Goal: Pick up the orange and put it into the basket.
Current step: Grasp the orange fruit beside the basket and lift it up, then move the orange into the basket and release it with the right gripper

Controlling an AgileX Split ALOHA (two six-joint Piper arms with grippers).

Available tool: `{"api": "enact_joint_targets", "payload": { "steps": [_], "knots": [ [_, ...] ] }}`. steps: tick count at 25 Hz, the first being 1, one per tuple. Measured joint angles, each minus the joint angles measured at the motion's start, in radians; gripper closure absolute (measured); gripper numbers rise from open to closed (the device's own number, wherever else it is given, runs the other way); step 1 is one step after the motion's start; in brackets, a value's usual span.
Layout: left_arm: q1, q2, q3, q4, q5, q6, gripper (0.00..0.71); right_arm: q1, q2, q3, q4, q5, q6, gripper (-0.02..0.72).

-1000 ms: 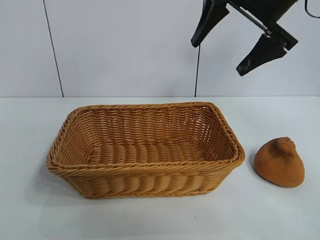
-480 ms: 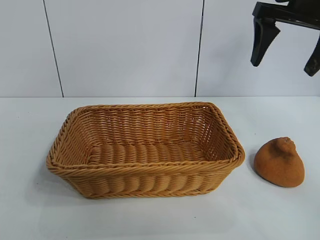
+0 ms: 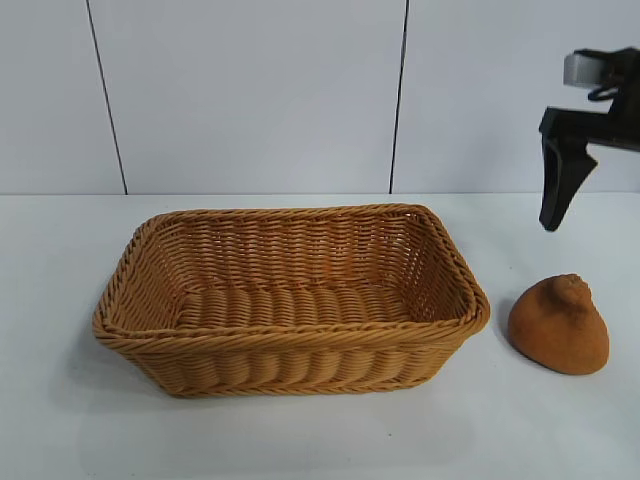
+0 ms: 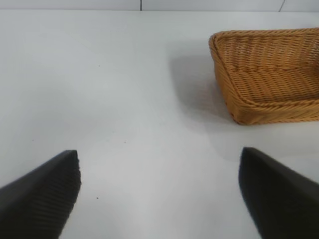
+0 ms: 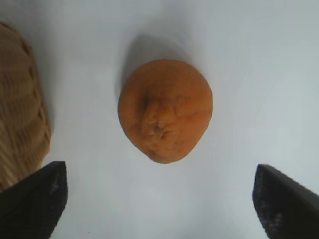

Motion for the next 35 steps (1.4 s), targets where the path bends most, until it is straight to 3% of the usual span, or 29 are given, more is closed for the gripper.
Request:
{"api": "enact_joint_targets", "payload": {
  "steps": [4,8,9,11,12,14,15,21,26,30,35],
  "knots": [
    [0.000,0.000,0.000,0.000,0.000,0.000,0.095,0.000,0.057,0.109,0.030,-0.170,-0.029,0.010],
    [0.000,0.000,0.000,0.000,0.000,0.000,0.095,0.000,0.148,0.124,0.063,-0.277,-0.044,0.034],
    [0.000,0.000,0.000,0.001,0.000,0.000,0.095,0.000,0.163,0.124,0.069,-0.288,-0.044,0.080],
    [0.000,0.000,0.000,0.001,0.000,0.000,0.095,0.000,0.173,0.125,0.080,-0.295,-0.044,0.262],
    [0.000,0.000,0.000,0.001,0.000,-0.006,0.095,0.000,0.171,0.125,0.080,-0.289,-0.044,0.424],
    [0.000,0.000,0.000,0.001,0.000,0.000,0.095,0.000,0.152,0.120,0.084,-0.272,-0.044,0.632],
    [0.000,0.000,0.000,0.001,0.000,0.000,0.095,0.000,0.137,0.116,0.085,-0.258,-0.043,0.652],
    [0.000,0.000,0.000,0.001,0.000,0.000,0.095,0.000,0.044,-0.004,0.080,-0.120,-0.043,0.649],
    [0.000,0.000,0.000,0.001,0.000,-0.006,0.095,0.000,-0.002,-0.194,0.127,0.032,-0.043,0.649],
    [0.000,0.000,0.000,0.001,0.000,-0.006,0.095,0.040,-0.003,-0.285,0.128,0.084,-0.041,0.649],
    [0.000,0.000,0.000,0.002,0.000,-0.006,0.095,0.175,-0.003,-0.322,0.128,0.081,-0.009,0.649]
  ]
}}
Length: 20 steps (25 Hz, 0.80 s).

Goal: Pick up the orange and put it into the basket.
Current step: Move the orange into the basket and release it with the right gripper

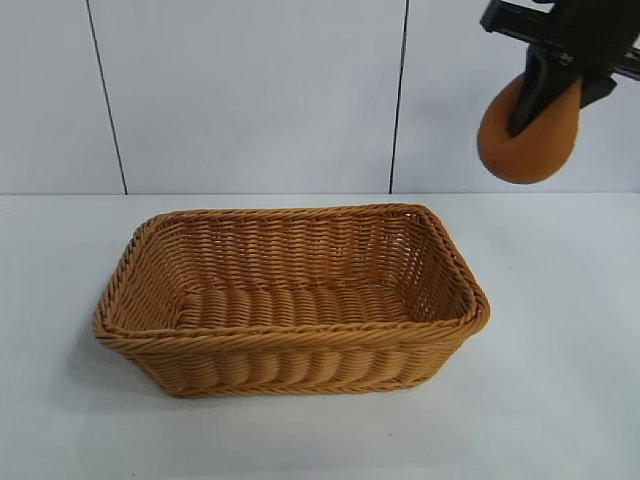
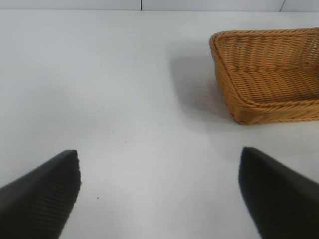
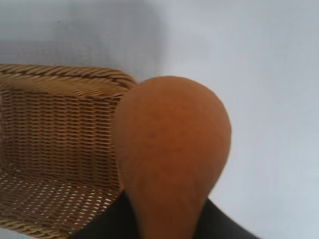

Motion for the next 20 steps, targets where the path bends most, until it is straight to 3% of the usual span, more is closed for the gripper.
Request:
{"api": "enact_joint_targets", "payload": {
  "steps": [10,20],
  "knots": [
    [0.000,0.000,0.000,0.000,0.000,0.000,0.095,0.343,0.043,-0.001,0.003,-0.182,0.078,0.649],
    [0.000,0.000,0.000,0.000,0.000,0.000,0.095,0.371,0.280,-0.001,-0.004,-0.293,0.098,0.649]
  ]
}}
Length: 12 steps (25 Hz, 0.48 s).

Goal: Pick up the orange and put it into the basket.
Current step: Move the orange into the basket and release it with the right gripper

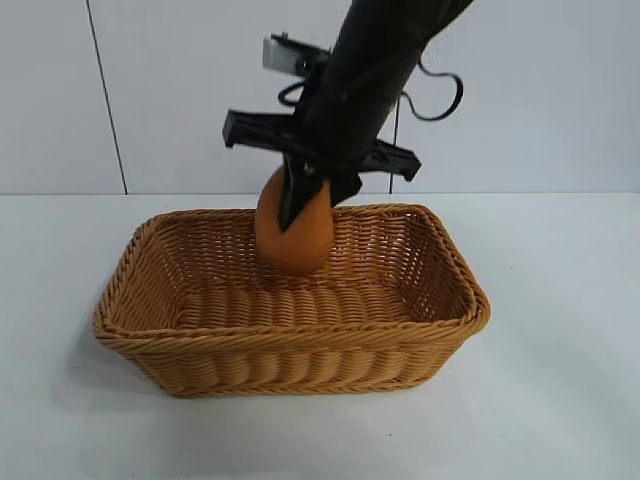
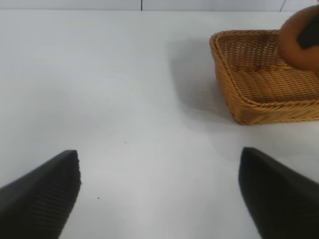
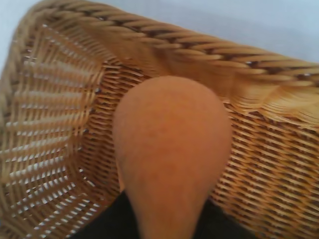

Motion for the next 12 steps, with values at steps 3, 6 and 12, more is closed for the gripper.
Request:
{"api": "enact_joint_targets", "payload": {
  "steps": [3,6,12],
  "knots": [
    [0.000,0.000,0.000,0.001,0.000,0.000,0.095,0.000,0.056,0.000,0.005,0.005,-0.003,0.649],
    [0.000,0.000,0.000,0.001,0.001,0.000,0.095,0.000,0.067,0.000,0.005,0.012,-0.022,0.595],
    [0.000,0.000,0.000,0.005,0.001,0.000,0.095,0.000,0.038,-0.023,-0.009,0.076,-0.044,0.086]
  ]
}}
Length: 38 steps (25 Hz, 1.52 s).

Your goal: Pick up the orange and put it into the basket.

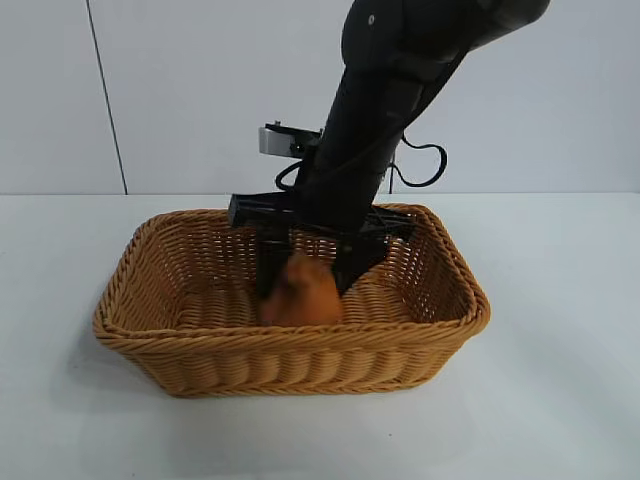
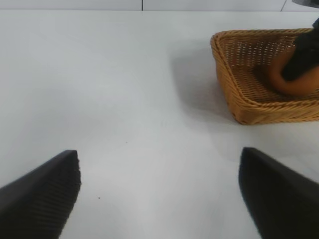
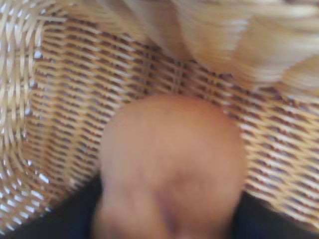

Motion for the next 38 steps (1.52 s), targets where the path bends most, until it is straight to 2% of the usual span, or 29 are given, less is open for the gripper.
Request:
{"api": "enact_joint_targets", "payload": {
  "steps": [2,7,8,12,14,19,23,31,34,38],
  "knots": [
    [0.000,0.000,0.000,0.000,0.000,0.000,0.095,0.000,-0.012,-0.054,-0.025,0.067,0.000,0.036],
    [0.000,0.000,0.000,0.000,0.000,0.000,0.095,0.000,-0.018,-0.249,-0.129,0.278,0.033,0.013],
    [0.000,0.000,0.000,0.000,0.000,0.006,0.095,0.000,-0.021,-0.290,-0.159,0.297,0.046,0.010],
    [0.000,0.000,0.000,0.000,0.000,0.000,0.095,0.000,-0.031,-0.400,-0.261,0.309,0.105,0.010],
    [0.000,0.000,0.000,0.000,0.000,0.006,0.095,-0.005,-0.033,-0.423,-0.287,0.309,0.115,0.010],
    [0.000,0.000,0.000,0.000,0.000,0.000,0.095,-0.103,-0.037,-0.426,-0.297,0.316,0.114,0.010],
    [0.000,0.000,0.000,0.000,0.000,0.006,0.095,-0.252,-0.037,-0.426,-0.319,0.316,0.101,0.010],
    [0.000,0.000,0.000,0.000,0.000,0.000,0.095,-0.540,-0.039,-0.415,-0.321,0.316,0.096,0.010],
    [0.000,0.000,0.000,0.000,0.000,0.000,0.095,-0.588,-0.059,-0.349,-0.315,0.315,0.082,0.010],
    [0.000,0.000,0.000,0.000,0.000,0.000,0.095,-0.593,-0.130,-0.181,-0.308,0.315,0.044,0.010]
  ]
}}
